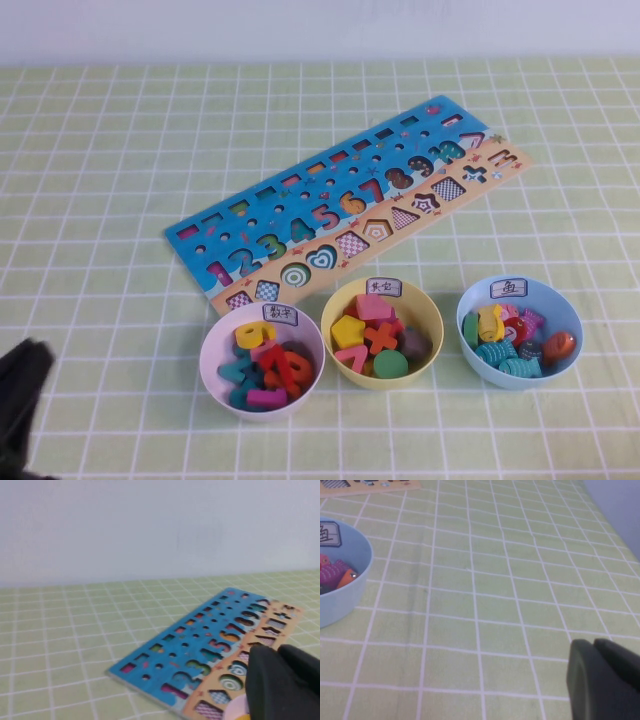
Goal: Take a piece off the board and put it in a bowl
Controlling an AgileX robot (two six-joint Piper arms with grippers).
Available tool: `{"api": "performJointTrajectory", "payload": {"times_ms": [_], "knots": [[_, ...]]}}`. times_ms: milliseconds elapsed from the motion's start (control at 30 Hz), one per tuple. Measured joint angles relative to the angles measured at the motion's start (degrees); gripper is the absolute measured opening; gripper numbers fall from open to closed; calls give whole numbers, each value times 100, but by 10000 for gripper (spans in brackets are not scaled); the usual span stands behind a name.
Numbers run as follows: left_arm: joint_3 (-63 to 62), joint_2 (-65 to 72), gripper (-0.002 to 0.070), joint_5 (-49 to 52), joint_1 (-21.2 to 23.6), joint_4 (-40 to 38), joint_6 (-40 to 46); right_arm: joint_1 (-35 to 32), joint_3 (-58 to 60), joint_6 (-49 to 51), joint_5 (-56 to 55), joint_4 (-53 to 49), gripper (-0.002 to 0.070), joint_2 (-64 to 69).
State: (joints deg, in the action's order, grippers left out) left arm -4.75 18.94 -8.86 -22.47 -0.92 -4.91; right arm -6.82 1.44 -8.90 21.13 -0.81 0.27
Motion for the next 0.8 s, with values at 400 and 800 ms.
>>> {"api": "performJointTrajectory", "payload": {"times_ms": [400, 800], "knots": [[610, -1919, -2, 1307, 2341, 195, -38, 0, 0, 0, 0, 0, -17, 0], [623, -1956, -2, 2953, 2951, 228, 163, 0, 0, 0, 0, 0, -17, 0]]}}
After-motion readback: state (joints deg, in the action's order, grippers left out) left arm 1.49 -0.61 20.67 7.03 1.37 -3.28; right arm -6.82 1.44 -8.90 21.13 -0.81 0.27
